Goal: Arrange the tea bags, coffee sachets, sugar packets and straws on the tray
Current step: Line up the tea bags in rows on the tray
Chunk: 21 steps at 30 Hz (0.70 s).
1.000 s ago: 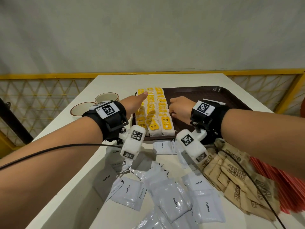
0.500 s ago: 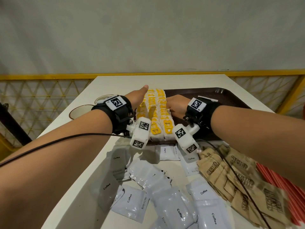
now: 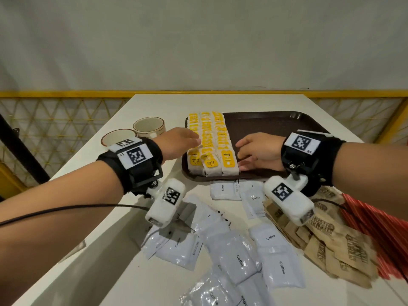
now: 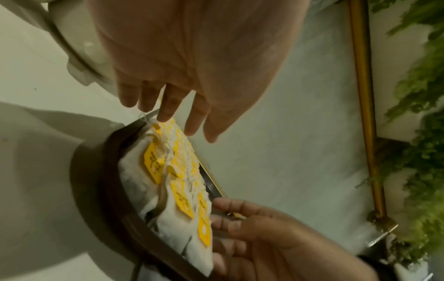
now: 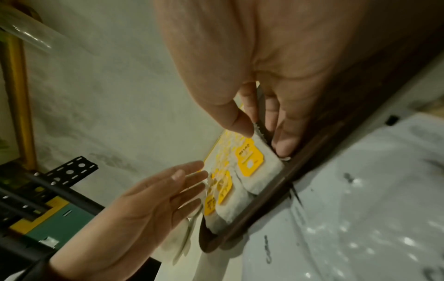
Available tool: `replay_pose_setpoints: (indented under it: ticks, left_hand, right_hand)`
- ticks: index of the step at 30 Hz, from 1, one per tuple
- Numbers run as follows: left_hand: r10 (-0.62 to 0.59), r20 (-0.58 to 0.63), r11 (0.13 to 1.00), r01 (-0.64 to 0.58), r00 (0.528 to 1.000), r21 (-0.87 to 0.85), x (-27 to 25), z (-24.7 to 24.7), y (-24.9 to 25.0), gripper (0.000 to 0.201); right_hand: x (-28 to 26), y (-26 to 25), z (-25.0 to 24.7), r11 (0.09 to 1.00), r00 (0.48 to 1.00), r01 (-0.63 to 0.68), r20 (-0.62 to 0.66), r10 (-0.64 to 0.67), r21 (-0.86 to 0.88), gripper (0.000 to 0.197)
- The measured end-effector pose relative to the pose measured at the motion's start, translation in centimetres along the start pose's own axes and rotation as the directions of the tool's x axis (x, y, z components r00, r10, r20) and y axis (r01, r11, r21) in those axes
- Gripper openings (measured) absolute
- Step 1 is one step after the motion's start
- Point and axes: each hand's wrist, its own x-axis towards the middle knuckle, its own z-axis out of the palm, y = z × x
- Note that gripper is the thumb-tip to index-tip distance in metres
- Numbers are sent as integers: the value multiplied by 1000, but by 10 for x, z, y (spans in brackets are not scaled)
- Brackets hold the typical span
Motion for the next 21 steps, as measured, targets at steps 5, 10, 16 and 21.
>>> replay_pose_setpoints:
  ticks: [5,10,16,21]
  left_hand:
    - [107,-69,931,-75,992,358,4,-5,2,15]
    - [32,9,834,-32,999,550,6,0,3,26]
    - [7,19,793,-17,1000,608,14,0,0,35]
    - [-6,37,776,-19,999,631,19,0,-1,34]
  right_hand:
    - [3,-11,14,829,937,280,-52,-347,-485,20]
    - [7,-21,40,679,950,302,156,-269,-669,35]
    - [12,-27,47,550,965,236,125,-232,-801,41]
    - [16,-25,47,548,972,190,79,-220,-814,32]
